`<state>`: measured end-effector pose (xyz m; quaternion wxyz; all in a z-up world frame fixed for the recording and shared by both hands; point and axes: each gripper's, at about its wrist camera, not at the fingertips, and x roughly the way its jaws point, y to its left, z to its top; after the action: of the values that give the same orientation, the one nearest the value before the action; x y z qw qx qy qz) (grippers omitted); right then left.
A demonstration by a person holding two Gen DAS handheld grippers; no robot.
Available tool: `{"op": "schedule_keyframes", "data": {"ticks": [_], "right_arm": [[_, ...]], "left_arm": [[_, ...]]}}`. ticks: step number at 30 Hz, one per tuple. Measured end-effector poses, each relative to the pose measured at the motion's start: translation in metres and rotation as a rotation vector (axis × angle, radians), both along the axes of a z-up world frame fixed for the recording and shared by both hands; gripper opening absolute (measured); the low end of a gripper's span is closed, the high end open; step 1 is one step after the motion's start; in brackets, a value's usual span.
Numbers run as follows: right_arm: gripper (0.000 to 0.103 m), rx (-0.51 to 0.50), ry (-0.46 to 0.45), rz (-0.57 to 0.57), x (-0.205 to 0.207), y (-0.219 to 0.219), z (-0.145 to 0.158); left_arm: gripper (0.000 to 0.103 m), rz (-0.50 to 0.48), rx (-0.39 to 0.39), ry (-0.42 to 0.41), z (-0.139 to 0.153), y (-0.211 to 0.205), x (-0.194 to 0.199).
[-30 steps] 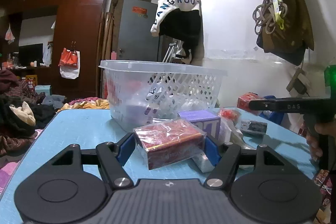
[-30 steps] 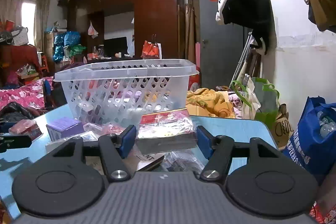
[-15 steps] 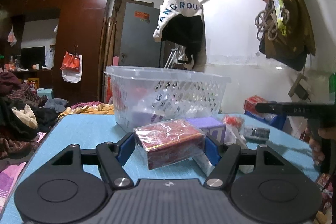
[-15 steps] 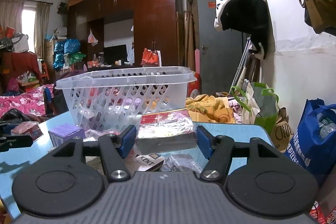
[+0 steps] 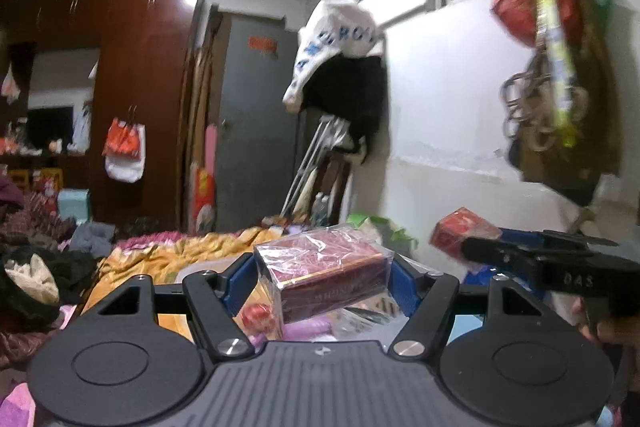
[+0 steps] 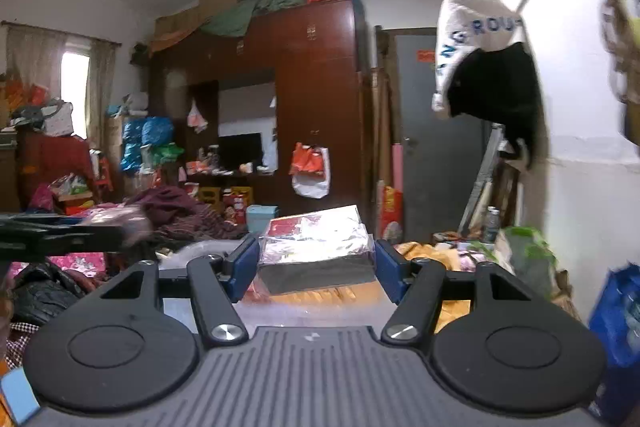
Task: Organize objects
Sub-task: 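Lift both boxes over the basket and open both grippers to drop them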
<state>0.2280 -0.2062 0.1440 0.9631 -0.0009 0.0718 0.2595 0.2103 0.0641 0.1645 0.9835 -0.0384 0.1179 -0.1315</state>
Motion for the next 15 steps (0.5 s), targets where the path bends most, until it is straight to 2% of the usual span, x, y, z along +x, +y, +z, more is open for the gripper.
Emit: {"op": "schedule_keyframes", "data": {"ticks": [2,6,8,9,11,13,15], "right_arm": [[0.065,-0.009,0.024,0.003,0.021,0.009,0.003],[0.065,-0.12,0.062,-0.039,0.054,0.031,-0.005],[0.067,-0.108,0.072,-0.054,0.064,0.033,-0.01],[0.082,-0.098,0.061,-0.05,0.063,0.032,-0.011],[0.103,-0.089,0.038,-0.058,0.059,0.029,-0.013],[0.103,-0.079,0.021,-0.063,0.048,0.022,-0.013],[0.103,-0.044,0.016,-0.064,0.031,0.009,-0.012]], "left_arm": [[0.072,0.02,0.015,0.038,0.001,-0.005,0.024],[0.072,0.073,0.009,0.124,-0.011,-0.004,0.058],[0.073,0.092,0.02,0.137,-0.018,-0.006,0.067],[0.074,0.088,0.03,0.147,-0.021,-0.009,0.071],[0.077,0.081,0.037,0.168,-0.024,-0.011,0.075],[0.077,0.09,0.04,0.179,-0.027,-0.011,0.073],[0.079,0.1,0.054,0.131,-0.026,-0.011,0.055]]}}
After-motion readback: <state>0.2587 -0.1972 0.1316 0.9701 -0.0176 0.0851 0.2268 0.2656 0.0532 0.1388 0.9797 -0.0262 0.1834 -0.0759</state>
